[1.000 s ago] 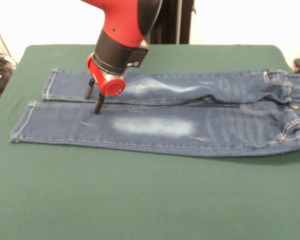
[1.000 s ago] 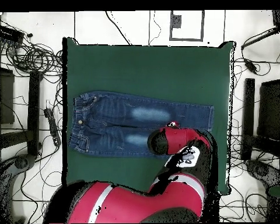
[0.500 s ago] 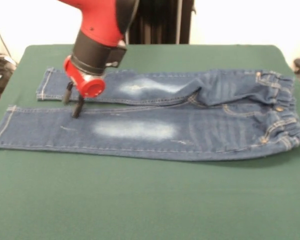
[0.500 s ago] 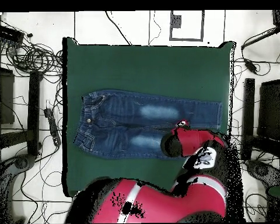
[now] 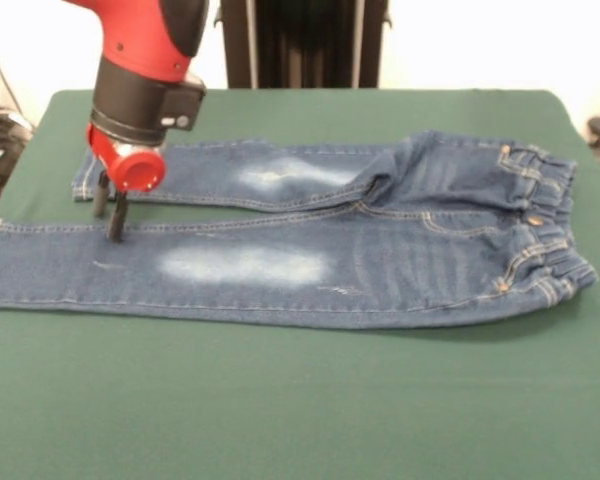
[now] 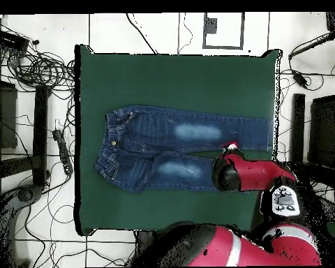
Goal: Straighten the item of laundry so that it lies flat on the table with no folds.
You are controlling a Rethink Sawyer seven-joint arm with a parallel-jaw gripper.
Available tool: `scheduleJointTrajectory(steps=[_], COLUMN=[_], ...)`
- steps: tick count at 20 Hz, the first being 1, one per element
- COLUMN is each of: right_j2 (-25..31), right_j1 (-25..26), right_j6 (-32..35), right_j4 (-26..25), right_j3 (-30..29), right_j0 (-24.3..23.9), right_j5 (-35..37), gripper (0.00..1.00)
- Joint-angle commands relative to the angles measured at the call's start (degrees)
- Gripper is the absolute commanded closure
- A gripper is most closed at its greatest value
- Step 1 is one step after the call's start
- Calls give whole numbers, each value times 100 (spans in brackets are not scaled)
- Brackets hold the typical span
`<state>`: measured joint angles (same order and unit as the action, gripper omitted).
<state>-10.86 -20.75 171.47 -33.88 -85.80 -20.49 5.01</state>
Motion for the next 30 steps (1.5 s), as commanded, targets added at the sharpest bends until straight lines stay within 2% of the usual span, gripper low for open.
scheduleJointTrajectory(steps=[1, 3, 8, 11, 19, 22, 26, 30], right_j2=[1118, 1180, 1598, 1694, 963, 644, 508, 587], right_j1=[-834, -1043, -1457, -1537, -593, -242, -59, -87], right_j6=[-678, -629, -901, -982, -620, -234, 48, -67], right_j4=[57, 111, 231, 267, -17, 2, 239, 398], right_j3=[-898, -1010, -1208, -1261, -958, -820, -878, -956], right_j0=[278, 332, 122, 27, 305, 511, 584, 469], right_j5=[705, 737, 1156, 1440, 2060, 2220, 2505, 2760], gripper=[0, 0, 0, 0, 0, 0, 0, 0])
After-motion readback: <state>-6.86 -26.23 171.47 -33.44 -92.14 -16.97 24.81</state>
